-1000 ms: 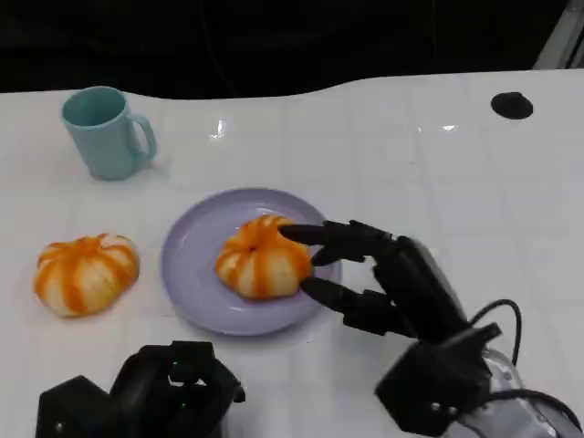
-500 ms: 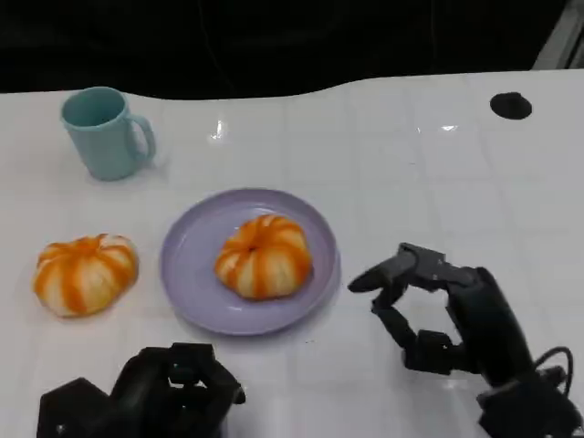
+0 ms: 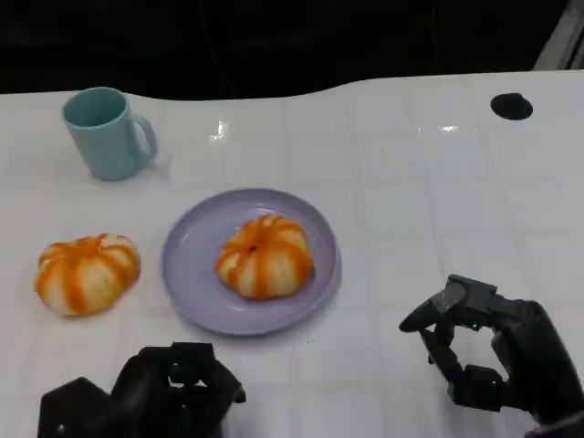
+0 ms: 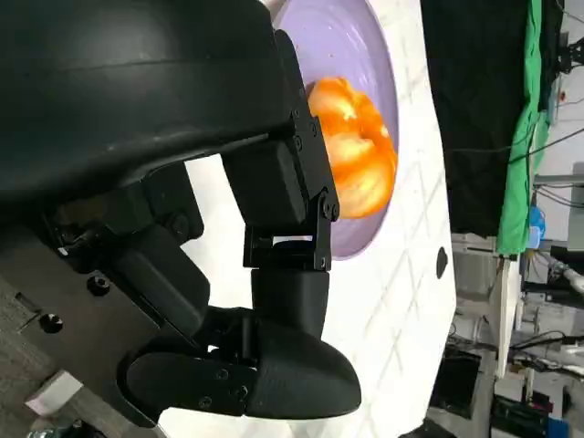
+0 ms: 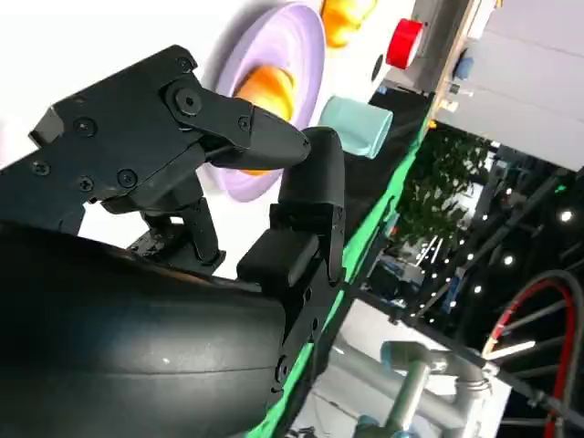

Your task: Grasp the bread from the table and place it into the plate.

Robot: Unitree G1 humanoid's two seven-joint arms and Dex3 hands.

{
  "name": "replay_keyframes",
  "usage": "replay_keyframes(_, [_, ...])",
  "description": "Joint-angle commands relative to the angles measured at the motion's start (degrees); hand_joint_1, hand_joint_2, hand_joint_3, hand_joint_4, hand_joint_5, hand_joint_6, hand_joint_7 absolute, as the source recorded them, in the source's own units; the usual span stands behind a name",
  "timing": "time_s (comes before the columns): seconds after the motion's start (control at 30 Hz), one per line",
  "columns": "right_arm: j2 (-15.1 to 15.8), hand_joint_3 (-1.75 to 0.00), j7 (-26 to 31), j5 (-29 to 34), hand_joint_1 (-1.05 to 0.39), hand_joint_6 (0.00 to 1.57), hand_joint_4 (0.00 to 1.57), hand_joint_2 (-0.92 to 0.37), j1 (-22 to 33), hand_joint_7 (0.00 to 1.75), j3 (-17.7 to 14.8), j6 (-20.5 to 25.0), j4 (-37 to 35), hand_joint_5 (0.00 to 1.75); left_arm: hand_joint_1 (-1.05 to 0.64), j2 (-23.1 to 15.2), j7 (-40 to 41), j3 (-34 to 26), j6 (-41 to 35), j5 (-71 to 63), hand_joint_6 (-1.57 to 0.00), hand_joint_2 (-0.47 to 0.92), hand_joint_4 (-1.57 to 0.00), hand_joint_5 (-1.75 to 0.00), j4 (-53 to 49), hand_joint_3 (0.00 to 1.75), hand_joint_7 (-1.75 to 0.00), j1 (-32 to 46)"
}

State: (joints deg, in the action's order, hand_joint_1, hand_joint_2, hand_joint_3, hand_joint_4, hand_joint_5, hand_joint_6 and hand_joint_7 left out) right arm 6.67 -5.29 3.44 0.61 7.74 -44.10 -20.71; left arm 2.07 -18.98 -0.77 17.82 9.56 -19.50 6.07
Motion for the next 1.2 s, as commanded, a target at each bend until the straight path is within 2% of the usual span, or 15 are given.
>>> replay_keyframes(0.03, [0.4, -0.82, -2.3, -3.1, -0.43, 0.84, 0.85, -0.65, 2.7, 1.33, -0.9, 4.0, 3.5, 1.73, -1.05, -0.6, -0.1, -0.4, 0.5, 0.4, -1.40, 0.51, -1.57, -1.23, -0.4, 0.73, -0.81, 0.0])
replay_keyframes(0.17, [-0.1, -0.84, -3.2, -4.2, -0.42, 0.84, 0.88, -0.64, 5.4, 1.36, -1.1, 7.7, 7.3, 1.75, -1.05, -0.6, 0.3, -0.3, 0.4, 0.1, -1.40, 0.51, -1.57, -1.23, -0.2, 0.73, -0.81, 0.0])
replay_keyframes(0.53, [-1.4, -0.89, -2.4, -3.4, -0.44, 0.80, 0.88, -0.63, 8.6, 1.45, -1.4, 9.8, 9.8, 1.75, -1.05, -1.2, -0.7, -0.8, 0.2, 1.2, -1.41, 0.52, -1.57, -1.22, -0.9, 0.71, -0.79, -0.5])
replay_keyframes(0.73, [-2.8, -0.89, -2.4, -3.2, -0.43, 0.79, 0.89, -0.63, 8.2, 1.47, -1.7, 8.0, 7.2, 1.75, -1.05, -1.7, -1.1, -1.3, 0.4, 1.5, -1.41, 0.55, -1.57, -1.20, -1.6, 0.68, -0.78, -0.7])
replay_keyframes(1.2, [-3.2, -0.86, -2.7, -2.7, -0.46, 0.81, 0.90, -0.64, 6.7, 1.45, -2.9, 5.8, 3.7, 1.75, -1.05, -1.4, -0.4, -1.4, 1.3, 0.6, -1.41, 0.56, -1.57, -1.22, -2.9, 0.66, -0.79, -1.5])
